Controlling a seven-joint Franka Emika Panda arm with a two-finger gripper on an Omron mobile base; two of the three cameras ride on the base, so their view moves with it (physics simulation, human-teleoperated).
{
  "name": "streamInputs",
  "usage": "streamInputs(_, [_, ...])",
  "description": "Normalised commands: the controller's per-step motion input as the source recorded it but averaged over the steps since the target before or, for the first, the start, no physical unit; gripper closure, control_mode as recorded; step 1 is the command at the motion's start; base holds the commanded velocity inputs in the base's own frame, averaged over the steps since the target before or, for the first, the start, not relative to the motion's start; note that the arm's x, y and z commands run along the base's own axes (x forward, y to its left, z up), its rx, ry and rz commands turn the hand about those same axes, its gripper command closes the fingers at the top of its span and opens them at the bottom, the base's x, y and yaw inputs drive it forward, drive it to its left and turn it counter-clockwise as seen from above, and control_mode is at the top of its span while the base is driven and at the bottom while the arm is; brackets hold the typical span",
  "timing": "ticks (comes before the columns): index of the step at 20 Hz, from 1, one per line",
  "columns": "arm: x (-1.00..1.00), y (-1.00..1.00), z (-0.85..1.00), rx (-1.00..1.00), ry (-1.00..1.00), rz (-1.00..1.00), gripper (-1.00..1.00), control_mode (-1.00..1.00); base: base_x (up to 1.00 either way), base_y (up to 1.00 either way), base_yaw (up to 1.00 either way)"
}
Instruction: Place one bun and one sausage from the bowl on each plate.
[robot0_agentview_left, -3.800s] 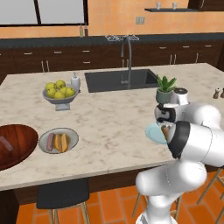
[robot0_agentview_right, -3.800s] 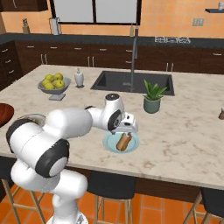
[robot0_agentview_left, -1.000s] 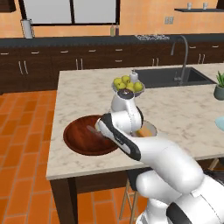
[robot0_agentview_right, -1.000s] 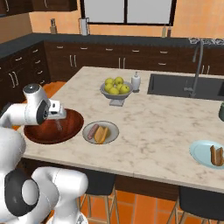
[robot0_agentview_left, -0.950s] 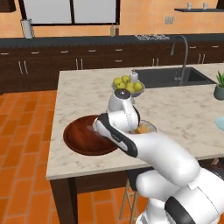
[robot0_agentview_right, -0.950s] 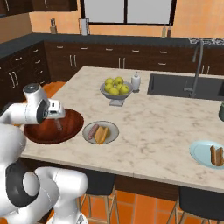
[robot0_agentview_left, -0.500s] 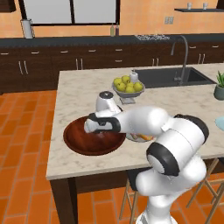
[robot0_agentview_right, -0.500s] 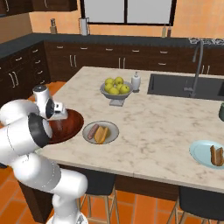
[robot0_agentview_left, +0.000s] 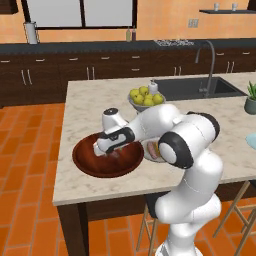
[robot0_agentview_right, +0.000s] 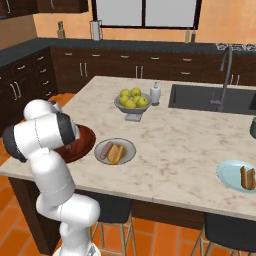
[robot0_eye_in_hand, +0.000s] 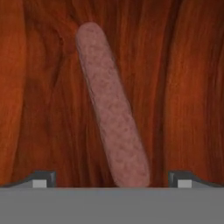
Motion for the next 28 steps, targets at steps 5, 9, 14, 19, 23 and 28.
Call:
streamInputs(5, [0.15, 0.00, -0.33, 0.00, -0.04, 0.00, -1.00, -1.00, 0.00, 0.00, 0.00])
streamInputs(9, [0.21, 0.00, -0.23, 0.00, 0.00, 0.00, -1.00, -1.00, 0.00, 0.00, 0.00])
streamInputs(14, [0.08, 0.00, -0.19, 0.00, 0.00, 0.00, 1.00, -1.00, 0.00, 0.00, 0.00])
streamInputs(19, [0.00, 0.00, -0.04, 0.00, 0.00, 0.00, 1.00, -1.00, 0.00, 0.00, 0.00])
streamInputs(23, [0.00, 0.00, 0.06, 0.00, 0.00, 0.00, 1.00, -1.00, 0.00, 0.00, 0.00])
streamInputs(28, [-0.53, -0.06, 0.76, 0.02, -0.23, -0.11, 1.00, -1.00, 0.00, 0.00, 0.00])
